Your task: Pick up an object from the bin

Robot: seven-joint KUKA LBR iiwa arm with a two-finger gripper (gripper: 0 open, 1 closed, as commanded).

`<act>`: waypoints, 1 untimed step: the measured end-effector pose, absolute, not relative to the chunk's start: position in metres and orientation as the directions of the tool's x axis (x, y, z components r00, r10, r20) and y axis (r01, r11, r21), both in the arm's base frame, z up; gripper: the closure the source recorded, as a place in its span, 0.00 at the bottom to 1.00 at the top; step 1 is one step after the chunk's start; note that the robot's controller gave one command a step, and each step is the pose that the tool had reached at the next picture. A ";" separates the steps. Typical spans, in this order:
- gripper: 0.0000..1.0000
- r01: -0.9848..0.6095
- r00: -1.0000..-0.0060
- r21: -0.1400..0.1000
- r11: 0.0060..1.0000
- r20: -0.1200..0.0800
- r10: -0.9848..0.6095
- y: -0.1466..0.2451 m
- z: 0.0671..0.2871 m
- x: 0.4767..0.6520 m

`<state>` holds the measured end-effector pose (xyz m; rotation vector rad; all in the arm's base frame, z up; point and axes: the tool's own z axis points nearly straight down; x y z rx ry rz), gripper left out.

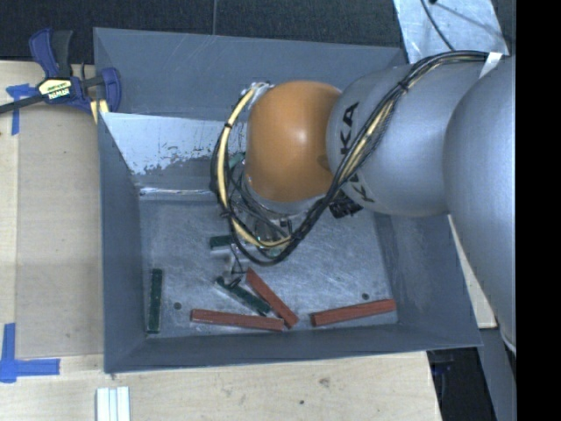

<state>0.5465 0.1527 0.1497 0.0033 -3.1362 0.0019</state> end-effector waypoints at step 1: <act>0.00 -0.065 -0.998 -0.001 0.998 0.002 -0.065 0.086 0.068 0.584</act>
Offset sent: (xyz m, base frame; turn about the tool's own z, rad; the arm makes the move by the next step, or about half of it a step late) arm 0.0367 -0.0622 -0.0796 -0.0686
